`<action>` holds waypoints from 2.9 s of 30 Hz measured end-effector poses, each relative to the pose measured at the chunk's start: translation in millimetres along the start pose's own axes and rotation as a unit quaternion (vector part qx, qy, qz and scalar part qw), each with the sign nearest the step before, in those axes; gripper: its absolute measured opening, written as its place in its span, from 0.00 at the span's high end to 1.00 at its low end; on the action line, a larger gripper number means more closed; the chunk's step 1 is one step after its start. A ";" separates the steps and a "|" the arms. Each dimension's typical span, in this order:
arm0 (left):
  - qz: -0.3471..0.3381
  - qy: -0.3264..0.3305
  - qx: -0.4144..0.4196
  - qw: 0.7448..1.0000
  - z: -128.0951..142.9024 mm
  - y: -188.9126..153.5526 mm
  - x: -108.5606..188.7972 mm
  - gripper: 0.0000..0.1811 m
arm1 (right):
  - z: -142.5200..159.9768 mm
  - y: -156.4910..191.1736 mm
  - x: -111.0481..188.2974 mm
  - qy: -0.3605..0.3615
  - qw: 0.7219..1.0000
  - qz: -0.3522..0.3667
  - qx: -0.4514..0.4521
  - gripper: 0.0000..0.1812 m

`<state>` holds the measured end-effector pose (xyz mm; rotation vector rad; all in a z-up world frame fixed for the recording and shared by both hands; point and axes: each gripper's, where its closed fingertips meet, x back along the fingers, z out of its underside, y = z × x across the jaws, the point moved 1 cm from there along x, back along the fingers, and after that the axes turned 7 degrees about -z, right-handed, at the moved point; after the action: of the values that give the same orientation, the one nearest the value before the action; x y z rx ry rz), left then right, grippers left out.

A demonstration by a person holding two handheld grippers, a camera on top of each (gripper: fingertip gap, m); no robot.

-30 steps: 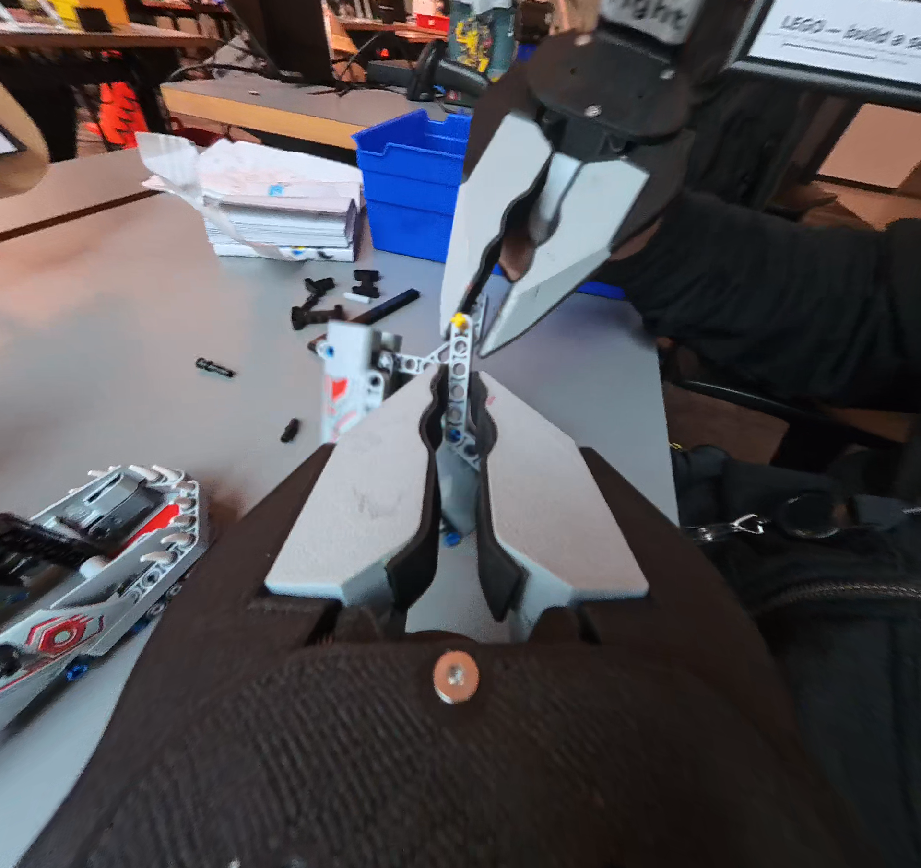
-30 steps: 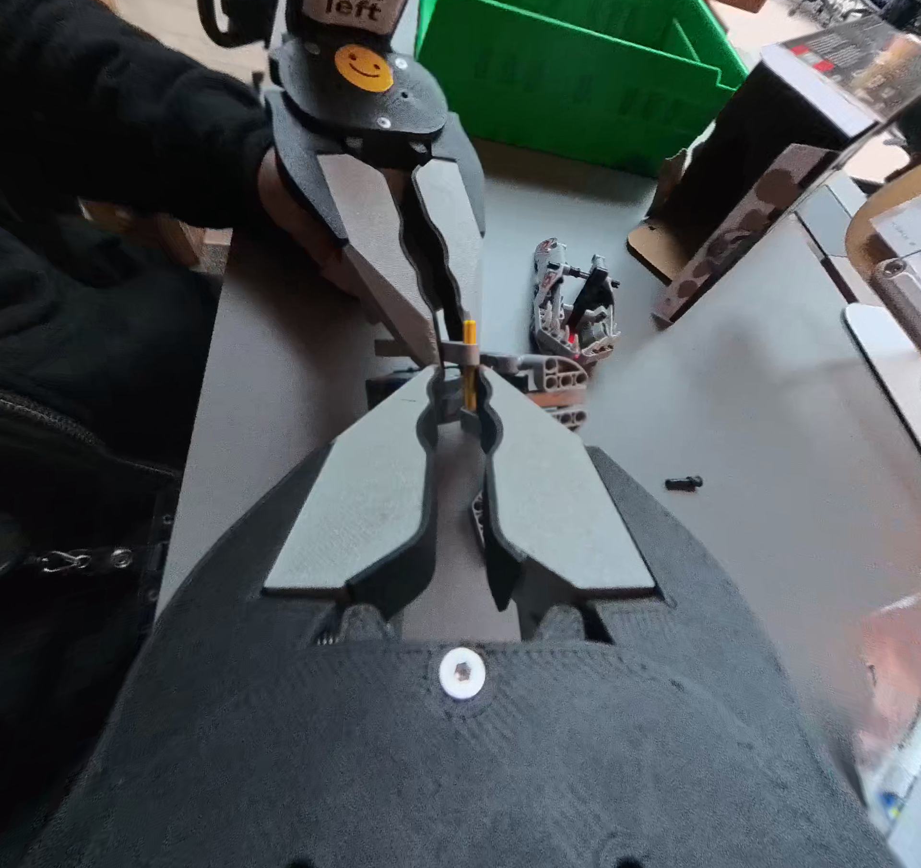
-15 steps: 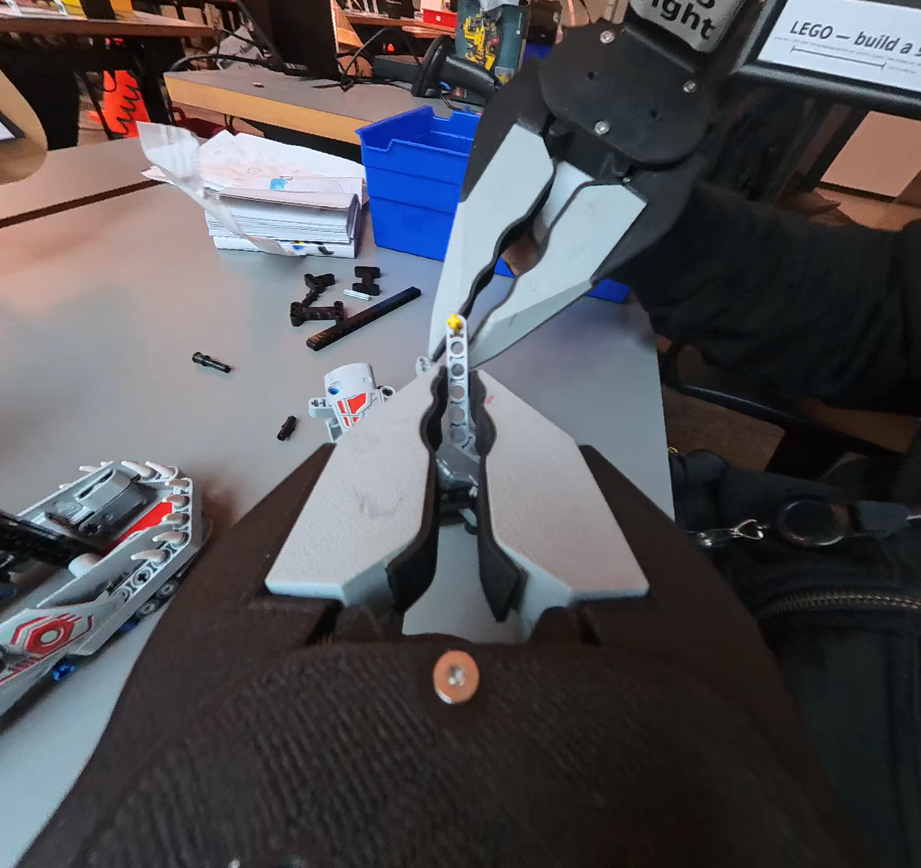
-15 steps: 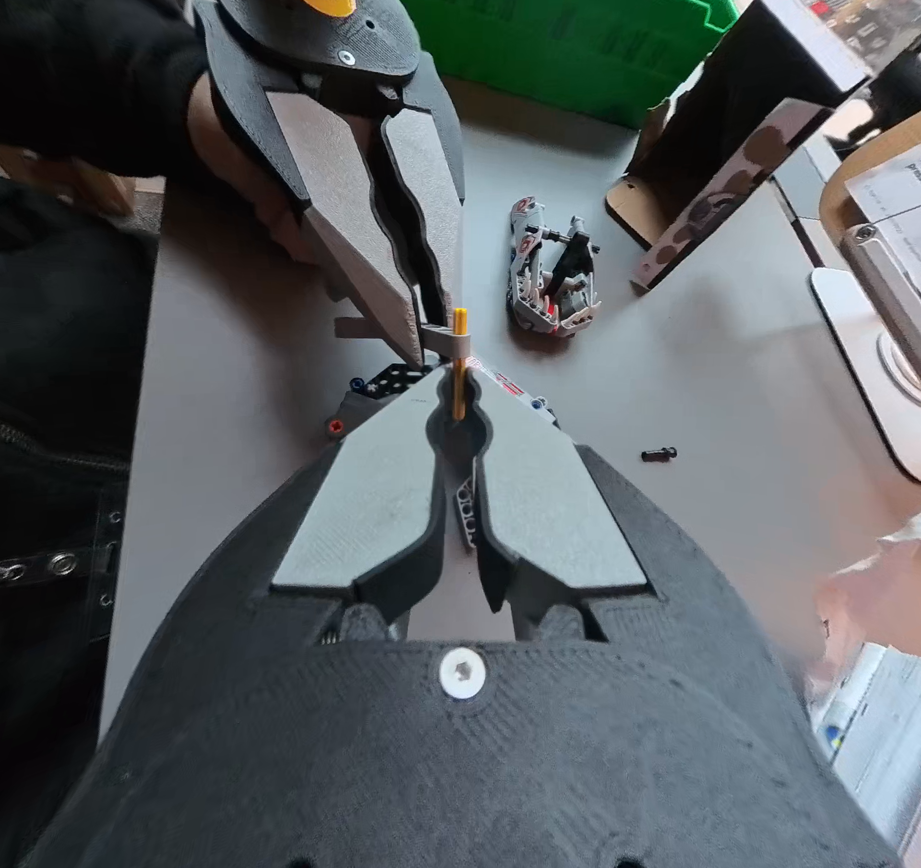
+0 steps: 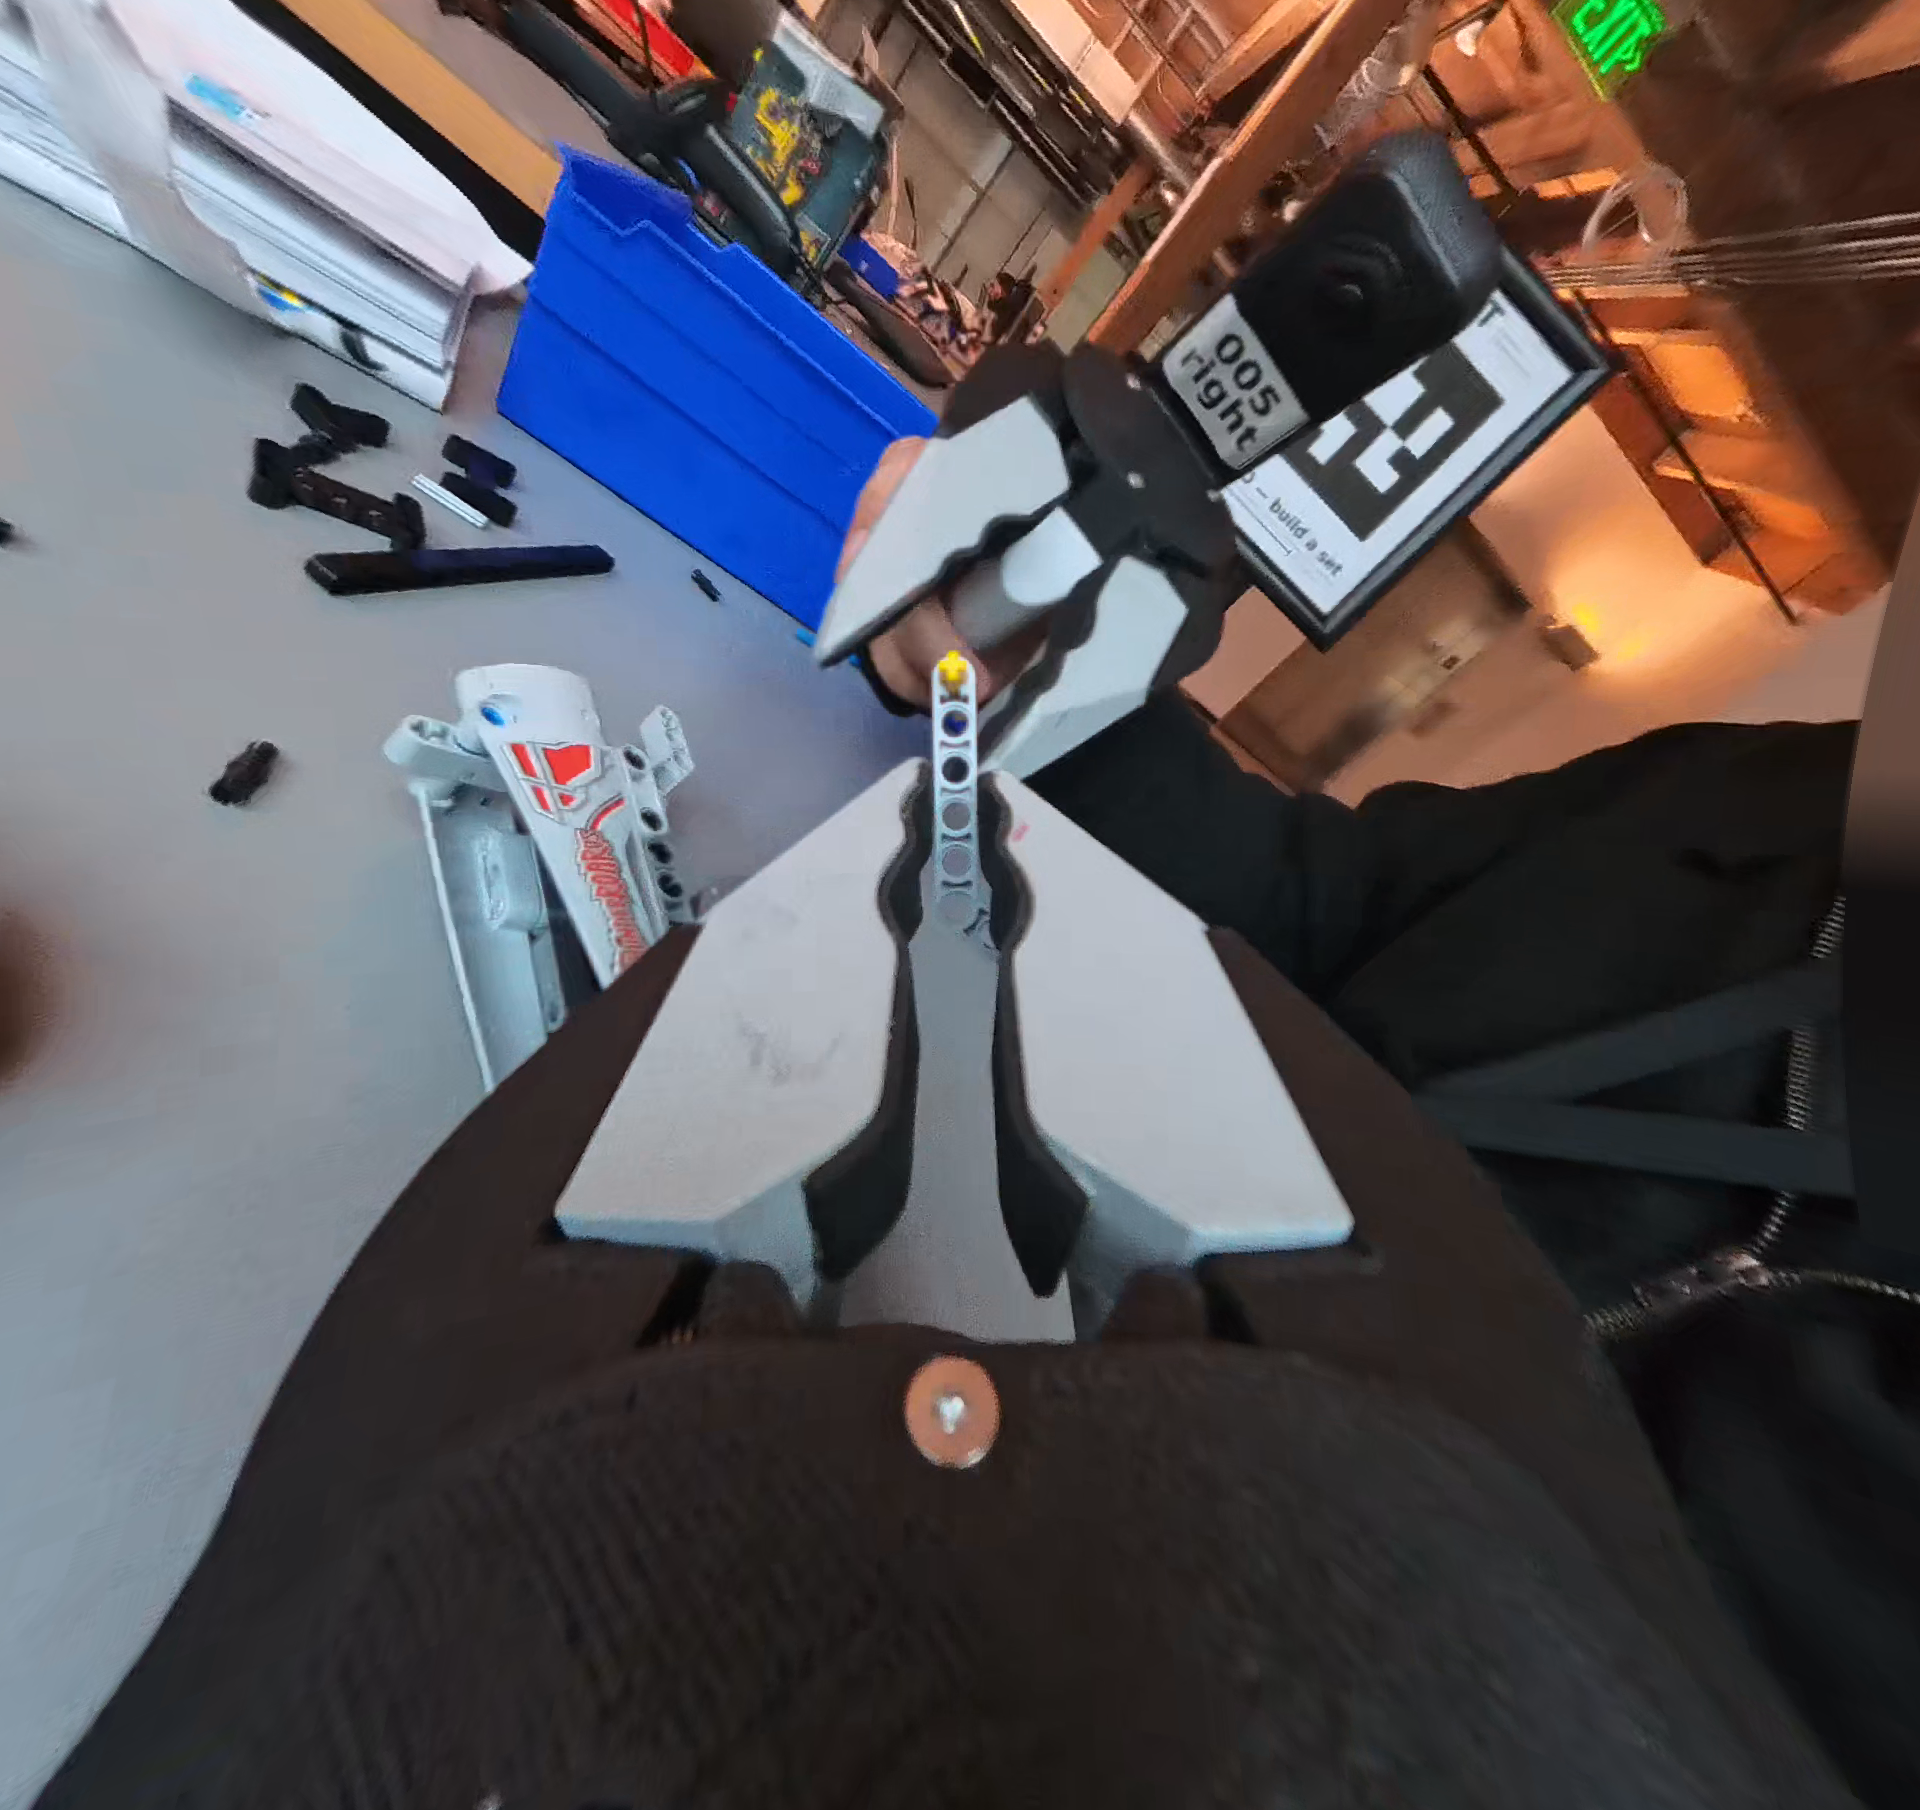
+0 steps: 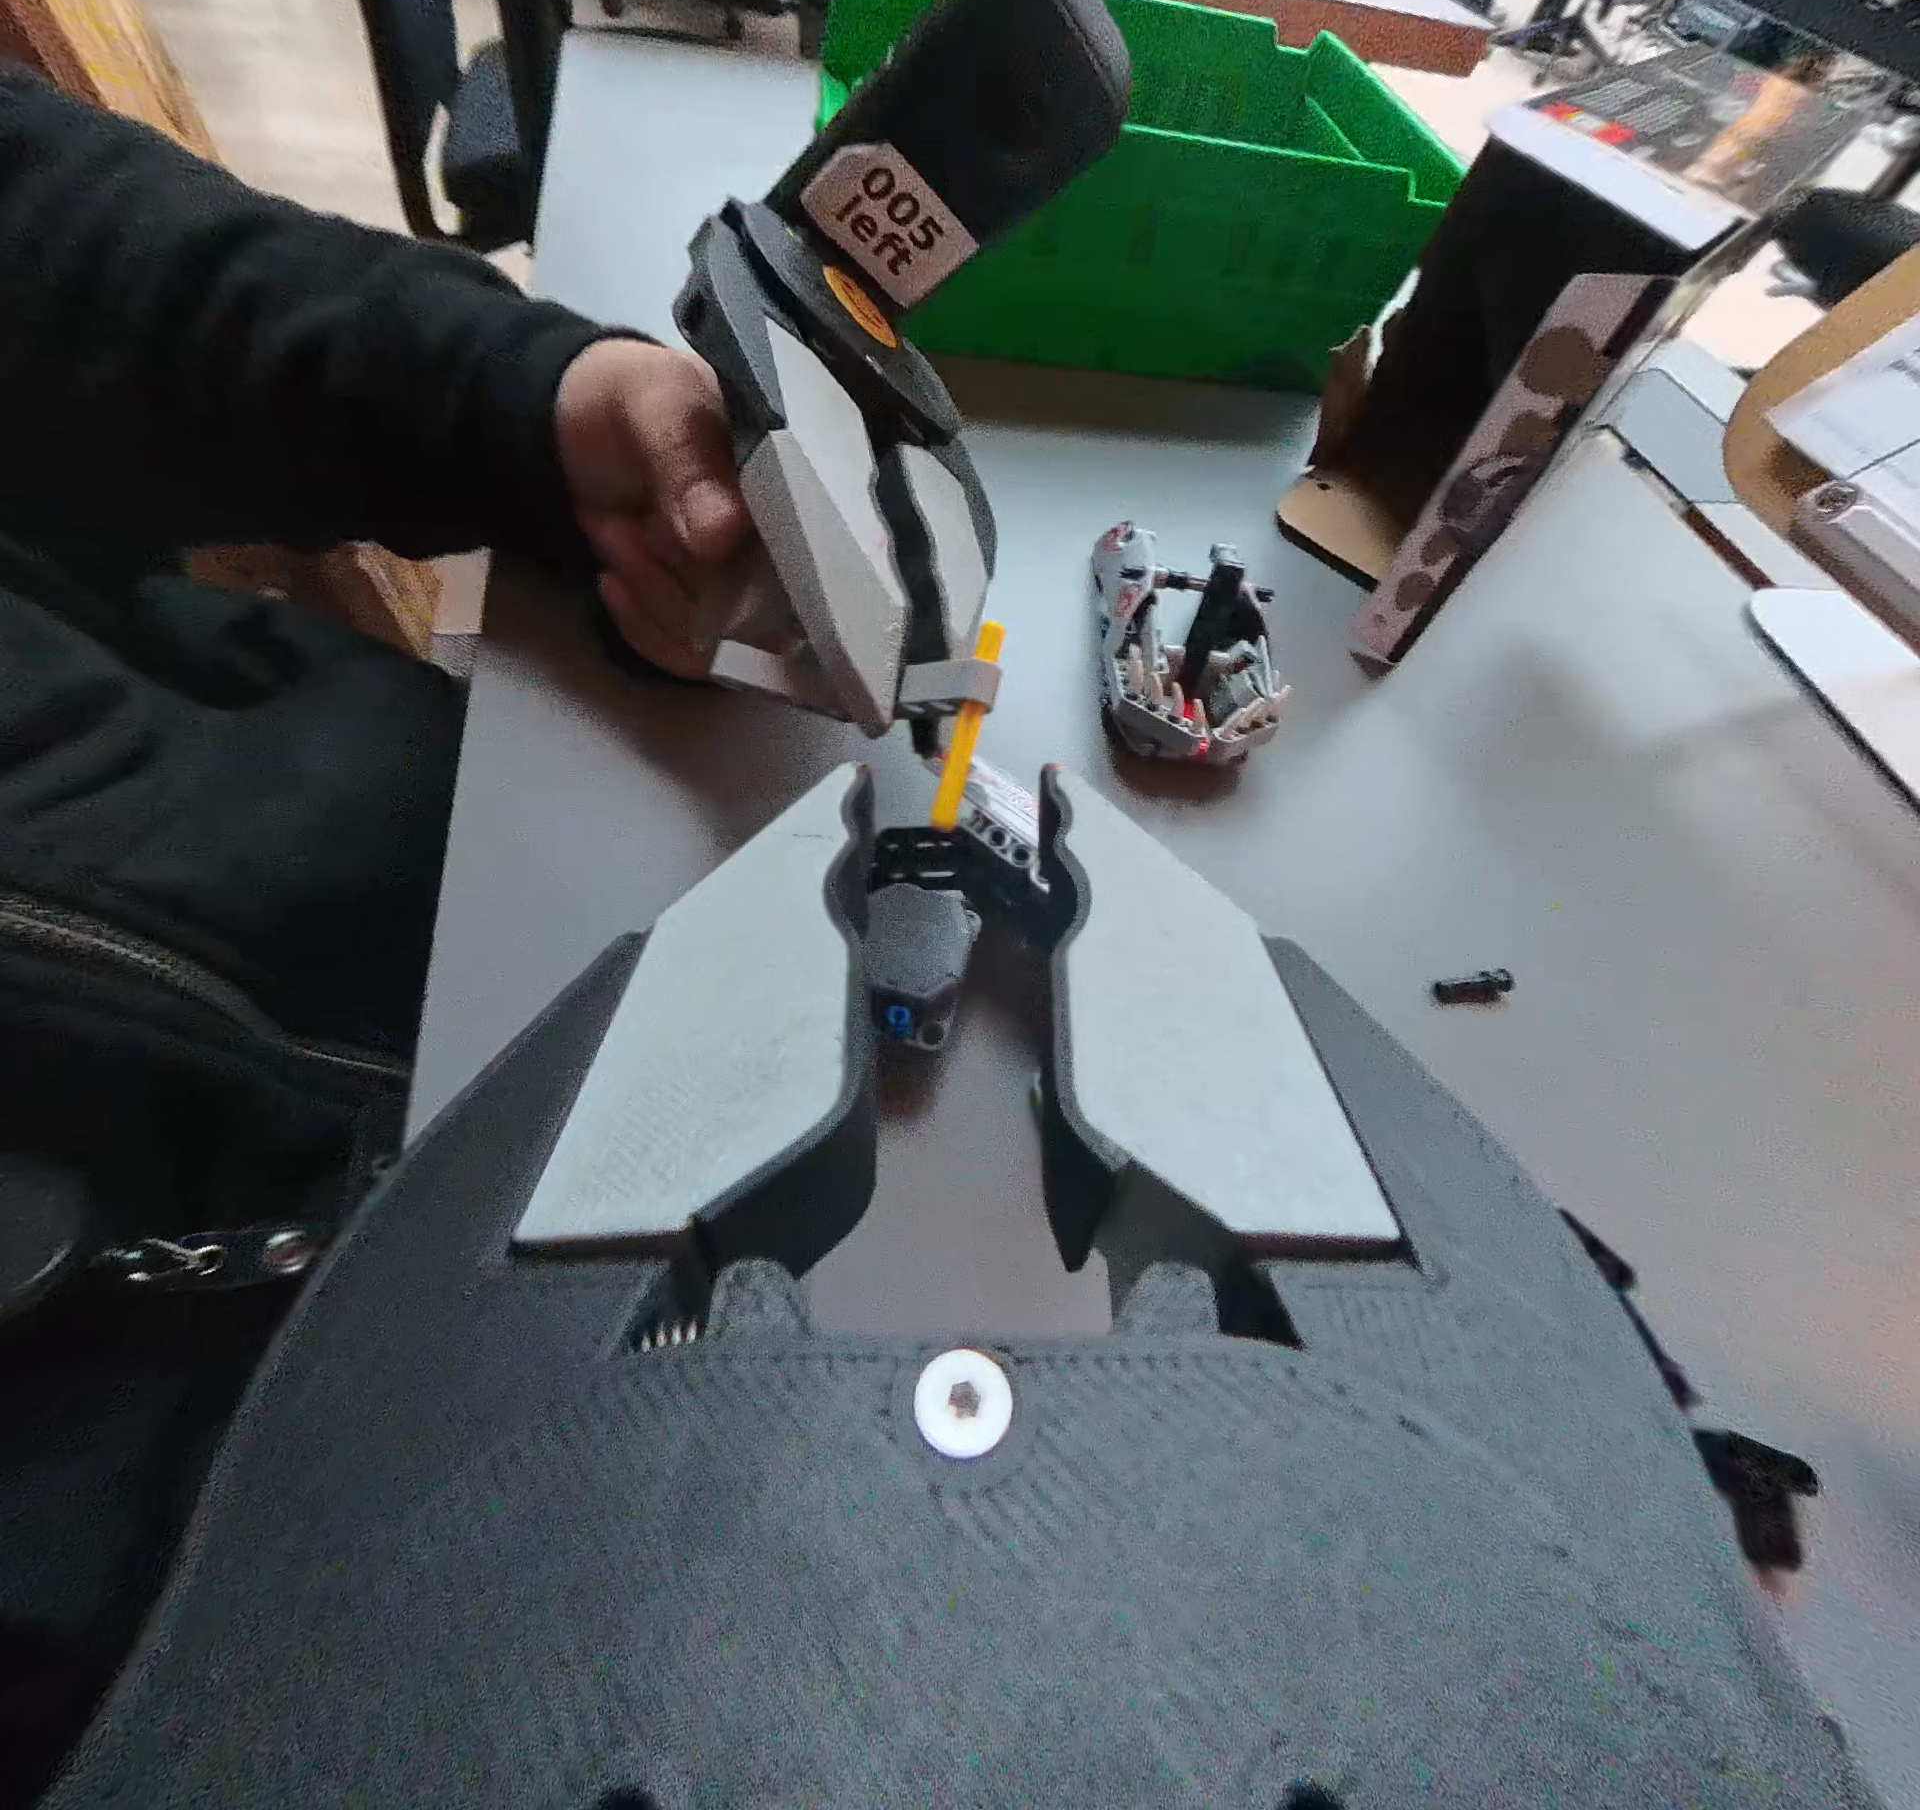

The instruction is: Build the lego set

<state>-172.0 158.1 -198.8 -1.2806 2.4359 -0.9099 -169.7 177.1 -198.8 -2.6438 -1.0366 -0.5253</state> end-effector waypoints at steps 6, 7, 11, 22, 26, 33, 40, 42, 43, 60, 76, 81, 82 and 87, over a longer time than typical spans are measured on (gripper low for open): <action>-0.016 -0.003 -0.018 1.000 0.0 1.6 -1.2 0.97 | -2.3 7.4 -0.9 -0.048 0.996 -0.039 -0.070 0.93; -0.023 0.000 -0.026 0.999 1.1 2.0 -1.9 0.97 | -2.3 7.7 -2.2 -0.054 0.995 -0.041 -0.079 0.92; -0.061 -0.001 -0.068 0.996 1.2 4.3 -2.0 0.96 | -0.6 4.3 -1.6 -0.052 0.995 -0.030 -0.081 0.99; -0.150 -0.122 -0.065 0.979 -16.7 -0.8 5.6 0.98 | -9.7 -7.9 -7.3 -0.060 0.992 0.102 -0.042 0.99; -0.187 -0.145 -0.082 0.968 -18.6 2.4 5.4 0.98 | -7.9 -11.2 -8.3 -0.105 0.986 0.101 -0.076 0.99; -0.181 -0.154 -0.084 0.968 -20.6 -2.8 7.9 0.98 | -10.2 -8.4 -7.8 -0.119 0.986 0.096 -0.063 0.99; -0.179 -0.155 -0.082 0.968 -21.0 -3.4 9.1 0.98 | -9.9 -7.7 -7.3 -0.123 0.986 0.096 -0.059 0.99; -0.178 -0.156 -0.082 0.968 -21.3 -4.6 9.4 0.98 | -10.4 -7.1 -6.9 -0.122 0.986 0.097 -0.054 0.99; -0.177 -0.156 -0.084 0.968 -21.3 -5.0 9.5 0.98 | -10.7 -6.8 -6.6 -0.122 0.986 0.096 -0.053 0.99; -0.170 -0.162 -0.085 0.968 -25.1 -10.9 12.2 0.98 | -13.2 -4.5 -3.3 -0.129 0.986 0.096 -0.042 0.99; -0.167 -0.167 -0.085 0.968 -27.5 -13.3 14.0 0.98 | -14.9 -3.3 -1.9 -0.132 0.986 0.097 -0.036 0.99; -0.167 -0.169 -0.085 0.968 -28.3 -13.7 15.0 0.98 | -15.3 -3.0 -2.0 -0.133 0.986 0.096 -0.036 1.00; -0.168 -0.170 -0.086 0.967 -28.3 -13.7 15.1 0.98 | -15.4 -3.0 -2.0 -0.133 0.986 0.096 -0.036 1.00; -0.168 -0.175 -0.087 0.966 -29.6 -14.8 16.3 0.98 | -16.4 -2.3 -2.0 -0.135 0.986 0.096 -0.035 1.00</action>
<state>-185.9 151.0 -165.4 -1.7843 2.0944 -0.4881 -176.6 171.7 -184.6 -2.8969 -0.8307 -0.1681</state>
